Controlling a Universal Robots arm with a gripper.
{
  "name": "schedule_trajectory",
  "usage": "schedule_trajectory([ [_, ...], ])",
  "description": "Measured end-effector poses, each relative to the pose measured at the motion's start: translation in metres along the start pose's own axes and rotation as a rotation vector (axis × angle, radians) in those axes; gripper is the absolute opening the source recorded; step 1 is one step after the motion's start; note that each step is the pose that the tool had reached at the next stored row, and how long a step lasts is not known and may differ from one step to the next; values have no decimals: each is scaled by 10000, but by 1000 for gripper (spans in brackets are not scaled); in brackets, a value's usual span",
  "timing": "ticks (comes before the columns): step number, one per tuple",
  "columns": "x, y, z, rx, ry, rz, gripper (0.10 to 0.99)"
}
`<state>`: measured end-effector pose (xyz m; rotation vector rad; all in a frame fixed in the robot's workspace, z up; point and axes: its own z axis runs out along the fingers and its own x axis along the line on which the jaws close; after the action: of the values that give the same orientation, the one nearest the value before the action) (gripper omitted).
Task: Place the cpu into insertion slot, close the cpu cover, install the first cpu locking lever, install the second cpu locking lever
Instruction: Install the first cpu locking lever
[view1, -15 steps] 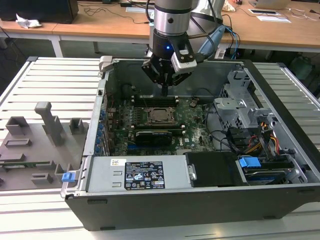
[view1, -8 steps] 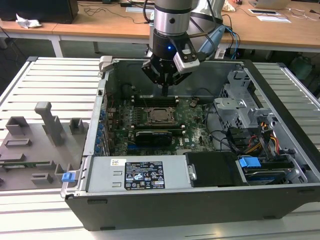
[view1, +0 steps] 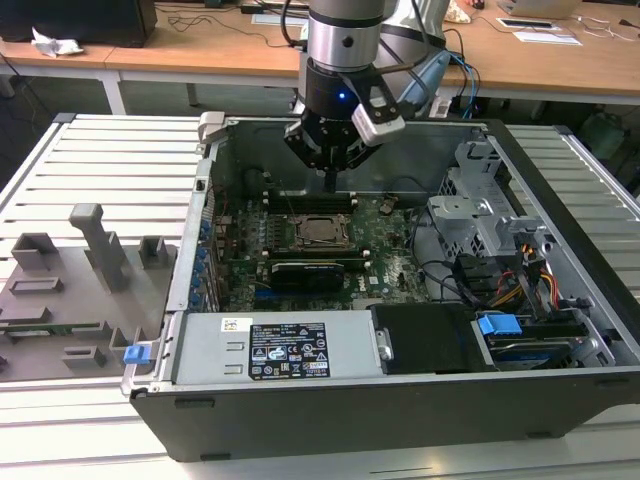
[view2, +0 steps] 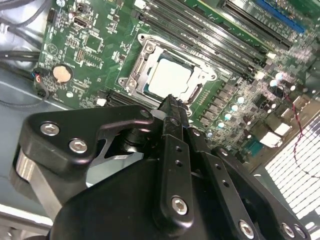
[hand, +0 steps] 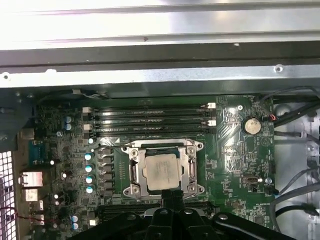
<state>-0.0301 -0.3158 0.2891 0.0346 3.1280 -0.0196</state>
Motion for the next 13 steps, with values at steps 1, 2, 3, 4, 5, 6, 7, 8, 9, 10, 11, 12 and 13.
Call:
schedule_trajectory([
  [1,0,0,0,-2,-2,-116,106],
  [2,0,0,0,-3,-3,-229,106],
  [3,0,0,0,-5,-4,-334,106],
  [4,0,0,0,-9,-8,-615,106],
  [5,0,0,0,-11,-10,-778,106],
  [6,0,0,0,-14,-13,-1024,106],
  [7,0,0,0,-17,-16,-1312,106],
  [8,0,0,0,-20,-19,-1473,106],
  [9,0,0,0,-23,-21,-1672,106],
  [10,0,0,0,-26,-24,-1894,106],
  [11,0,0,0,-29,-26,-2139,106],
  [12,0,0,0,-31,-29,-2287,106],
  [13,0,0,0,-33,-31,-2466,106],
])
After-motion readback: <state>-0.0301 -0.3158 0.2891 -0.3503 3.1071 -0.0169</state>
